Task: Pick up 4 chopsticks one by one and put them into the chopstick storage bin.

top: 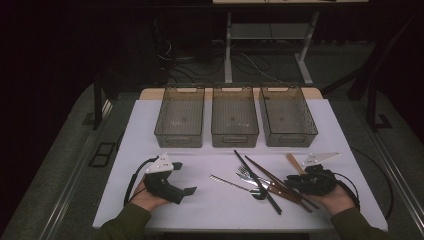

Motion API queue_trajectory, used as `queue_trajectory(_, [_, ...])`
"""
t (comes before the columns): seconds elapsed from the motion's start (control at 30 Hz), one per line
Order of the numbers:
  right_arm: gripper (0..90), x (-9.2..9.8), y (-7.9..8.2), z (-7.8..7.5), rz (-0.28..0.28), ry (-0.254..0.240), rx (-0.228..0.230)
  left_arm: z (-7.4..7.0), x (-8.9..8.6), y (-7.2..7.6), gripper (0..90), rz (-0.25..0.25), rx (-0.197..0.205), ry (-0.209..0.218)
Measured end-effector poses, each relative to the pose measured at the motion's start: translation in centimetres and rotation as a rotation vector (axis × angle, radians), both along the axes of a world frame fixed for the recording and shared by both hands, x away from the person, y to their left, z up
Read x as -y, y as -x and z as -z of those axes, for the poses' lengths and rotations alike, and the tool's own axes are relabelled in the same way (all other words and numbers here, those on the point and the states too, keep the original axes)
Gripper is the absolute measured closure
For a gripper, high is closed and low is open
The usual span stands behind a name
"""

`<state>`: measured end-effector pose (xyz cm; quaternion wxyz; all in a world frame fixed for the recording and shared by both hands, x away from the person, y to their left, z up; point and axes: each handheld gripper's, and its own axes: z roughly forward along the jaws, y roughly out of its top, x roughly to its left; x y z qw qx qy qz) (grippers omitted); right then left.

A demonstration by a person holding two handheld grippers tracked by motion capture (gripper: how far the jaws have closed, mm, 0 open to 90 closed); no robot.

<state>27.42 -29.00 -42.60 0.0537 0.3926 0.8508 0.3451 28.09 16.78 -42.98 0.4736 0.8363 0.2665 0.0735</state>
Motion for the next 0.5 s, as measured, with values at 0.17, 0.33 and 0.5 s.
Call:
queue_trajectory(0.17, [74.9,-0.14,-0.15,0.36,-0.006,0.012,-0.009,0.01,0.02,0.01,0.8,0.002,0.0,-0.002])
queue_trajectory(0.33, [76.5,-0.24,-0.22,0.59,-0.008,0.019,-0.018,0.03,0.03,-0.01,0.8,0.001,-0.001,-0.003])
queue_trajectory(0.5, [79.1,-0.33,-0.37,0.89,-0.003,0.032,-0.023,0.02,0.04,0.0,0.8,0.002,0.0,-0.002])
